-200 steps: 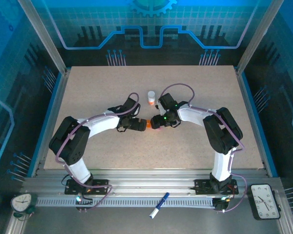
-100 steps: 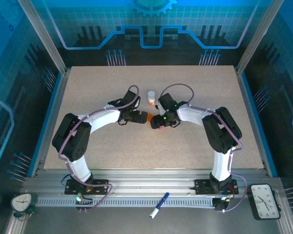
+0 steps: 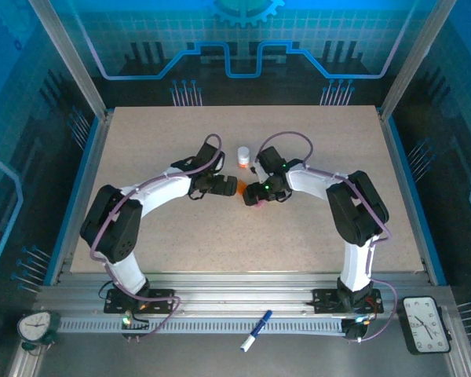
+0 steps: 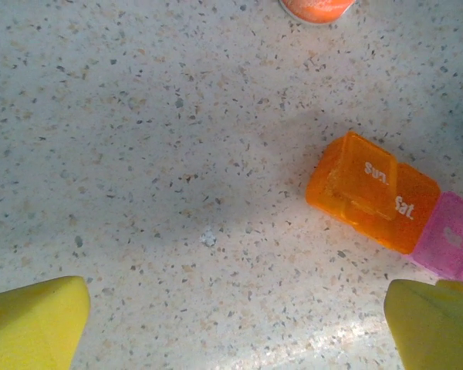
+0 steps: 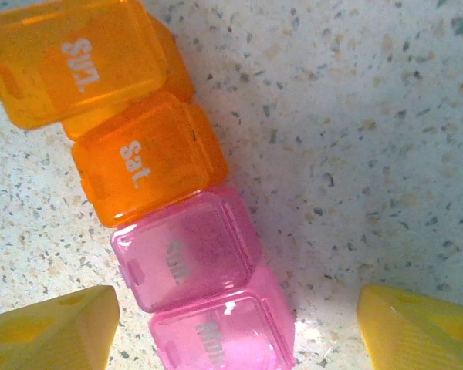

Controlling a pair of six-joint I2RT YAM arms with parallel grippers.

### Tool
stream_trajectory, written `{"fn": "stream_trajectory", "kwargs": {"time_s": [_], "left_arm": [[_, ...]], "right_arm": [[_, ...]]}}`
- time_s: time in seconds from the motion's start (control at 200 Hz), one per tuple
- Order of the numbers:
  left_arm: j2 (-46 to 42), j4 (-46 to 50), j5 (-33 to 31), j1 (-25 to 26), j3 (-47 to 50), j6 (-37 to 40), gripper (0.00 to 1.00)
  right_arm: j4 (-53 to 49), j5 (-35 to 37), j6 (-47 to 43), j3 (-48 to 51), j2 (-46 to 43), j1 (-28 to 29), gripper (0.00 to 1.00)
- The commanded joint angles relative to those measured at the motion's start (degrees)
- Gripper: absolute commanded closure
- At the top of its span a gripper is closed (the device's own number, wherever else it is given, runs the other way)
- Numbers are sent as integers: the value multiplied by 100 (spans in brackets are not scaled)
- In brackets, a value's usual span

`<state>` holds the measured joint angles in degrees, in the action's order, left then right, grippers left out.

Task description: Sort the pills into containers

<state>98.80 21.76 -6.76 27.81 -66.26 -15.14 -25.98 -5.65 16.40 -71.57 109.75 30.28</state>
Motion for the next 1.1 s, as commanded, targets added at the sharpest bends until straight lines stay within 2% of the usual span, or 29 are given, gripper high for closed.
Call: {"fn": "stream_trajectory", "kwargs": {"time_s": [0.0, 0.415, 0.981, 1.096], "left_arm": [[-493, -1, 74, -132, 201, -221, 1], [-1558, 100, 175, -497, 648, -412, 1], [-1759, 110, 189, -514, 781, -507, 1], [-1754, 109, 210, -522, 781, -509, 1]], "right_arm": [[-60, -259, -370, -254, 136, -44, 18], [603, -1286, -842, -605, 692, 8, 18], [1169, -2755, -1171, -386, 824, 497, 21], [1132, -2800, -1233, -349, 803, 643, 21]]}}
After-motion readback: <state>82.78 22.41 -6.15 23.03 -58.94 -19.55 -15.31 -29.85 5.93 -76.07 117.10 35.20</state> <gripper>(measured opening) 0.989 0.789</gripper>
